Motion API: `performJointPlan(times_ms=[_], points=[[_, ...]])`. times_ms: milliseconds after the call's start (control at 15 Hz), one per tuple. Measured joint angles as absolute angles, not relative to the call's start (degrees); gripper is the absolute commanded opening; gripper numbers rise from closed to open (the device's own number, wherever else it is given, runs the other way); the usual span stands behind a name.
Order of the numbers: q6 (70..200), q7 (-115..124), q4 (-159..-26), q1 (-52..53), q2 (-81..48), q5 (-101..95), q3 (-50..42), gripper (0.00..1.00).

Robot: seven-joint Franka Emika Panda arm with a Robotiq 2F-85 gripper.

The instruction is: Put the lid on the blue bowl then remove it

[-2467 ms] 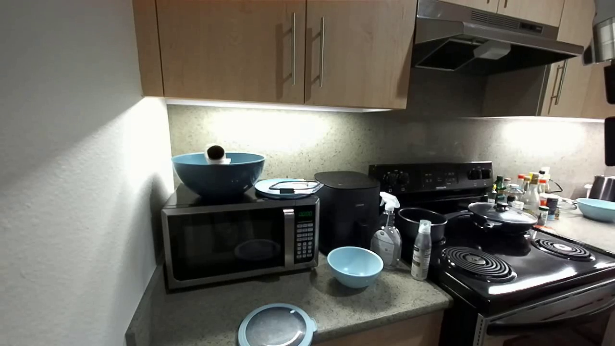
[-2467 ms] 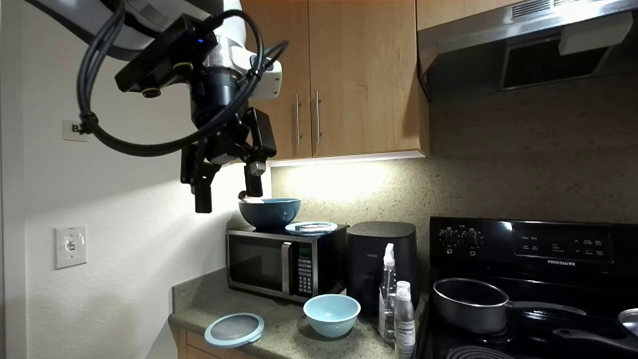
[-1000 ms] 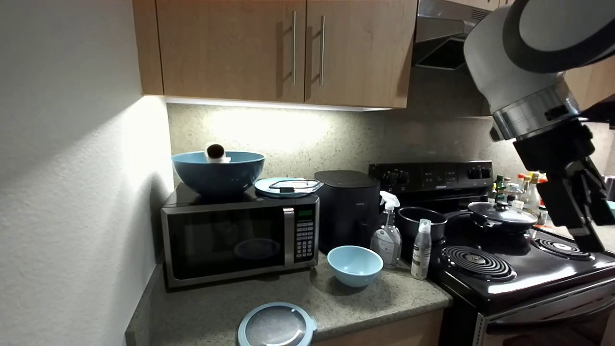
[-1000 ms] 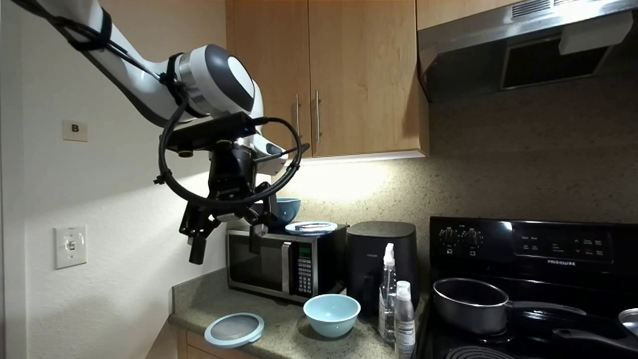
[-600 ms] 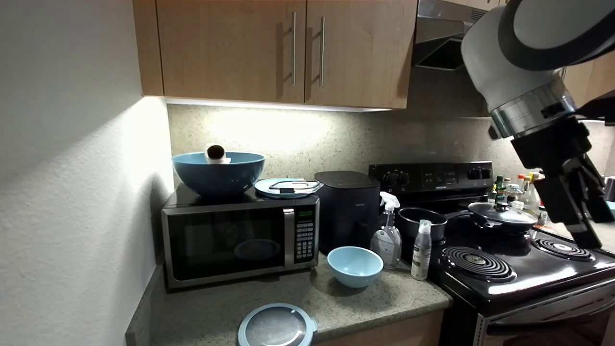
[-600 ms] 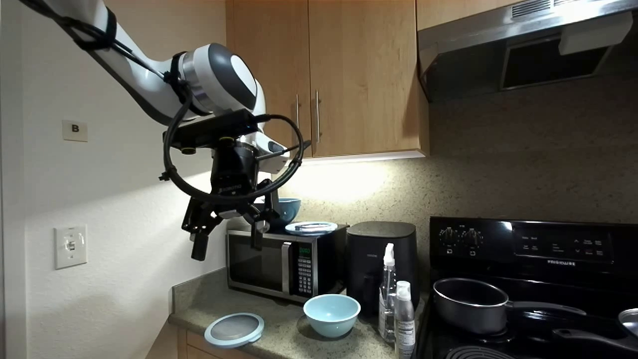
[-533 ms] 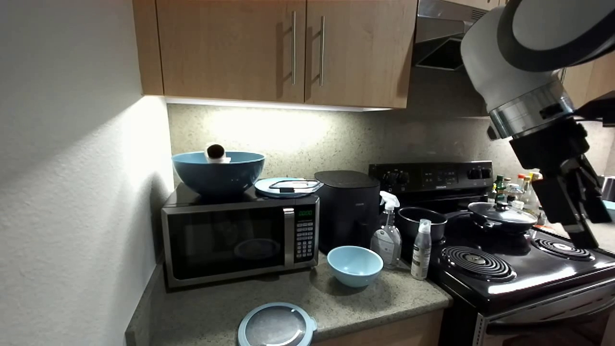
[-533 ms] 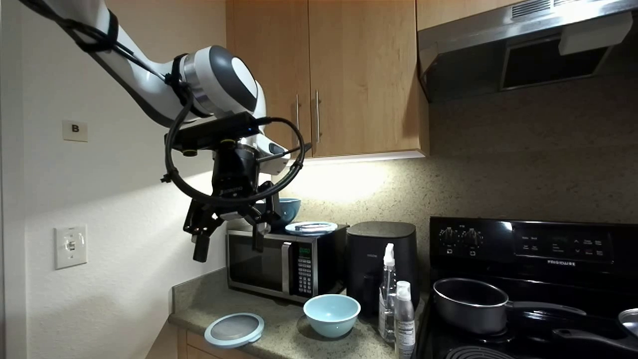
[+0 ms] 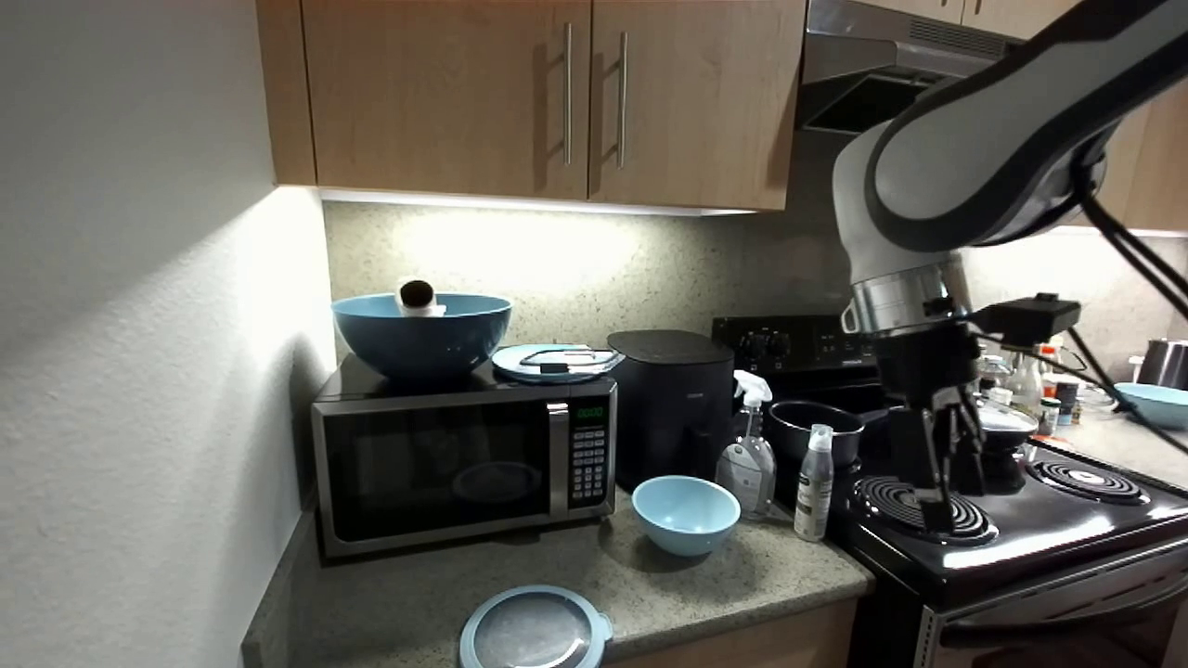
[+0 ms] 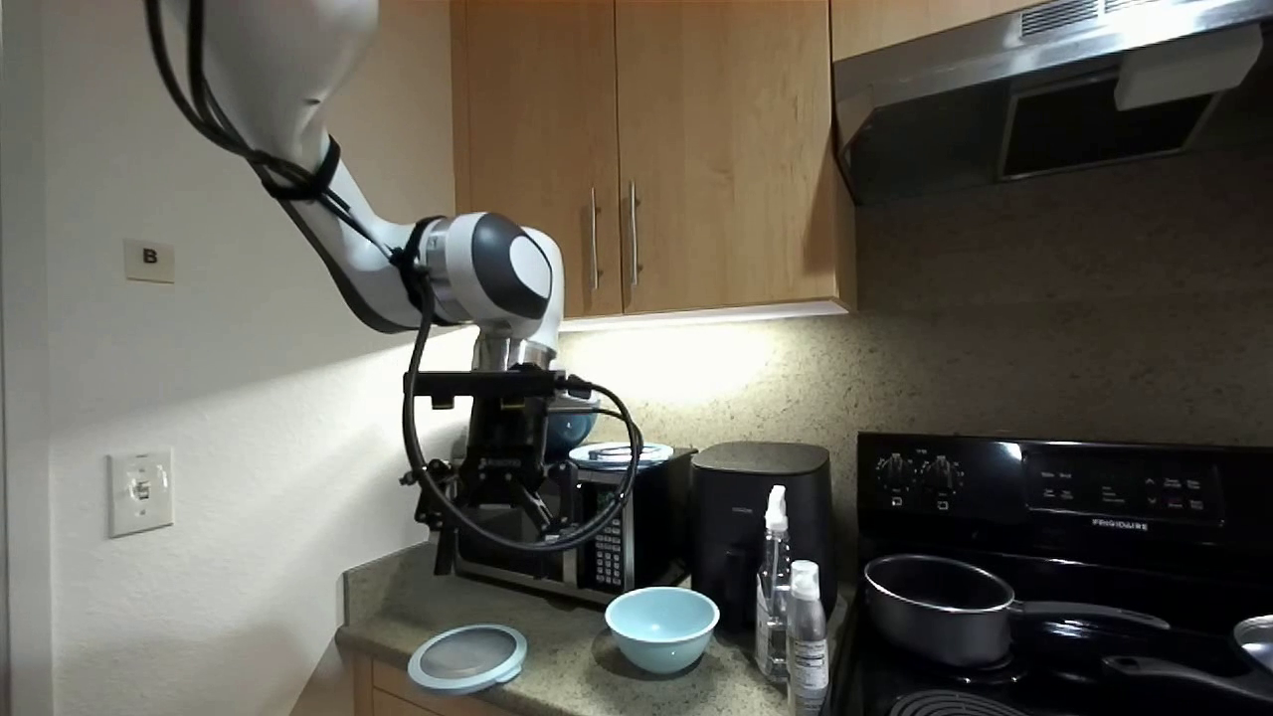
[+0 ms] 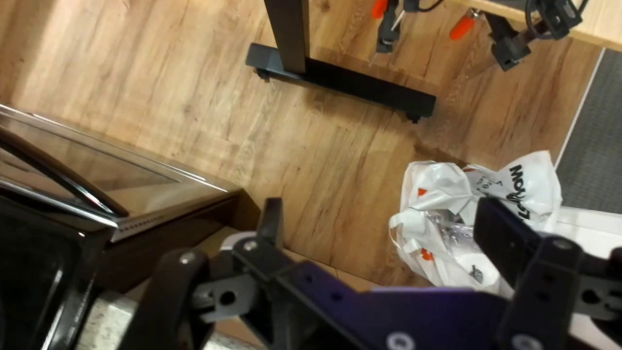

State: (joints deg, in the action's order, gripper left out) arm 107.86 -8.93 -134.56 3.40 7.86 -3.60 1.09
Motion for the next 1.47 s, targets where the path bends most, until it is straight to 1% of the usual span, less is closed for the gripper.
performJointPlan(times_ms=[333,867,1133,1467], points=[[120.52,-11.09,-130.28,5.33,-1.76,2.52,2.94,1.00],[121.02,-11.03,-129.56,5.27,-2.97,2.86,3.16,1.00],[126.68,-12.98,-128.38,5.35,-8.09,17.89,4.85,1.00],[138.67,-14.11,-121.26,5.27,-22.27,37.48,10.35,1.00]])
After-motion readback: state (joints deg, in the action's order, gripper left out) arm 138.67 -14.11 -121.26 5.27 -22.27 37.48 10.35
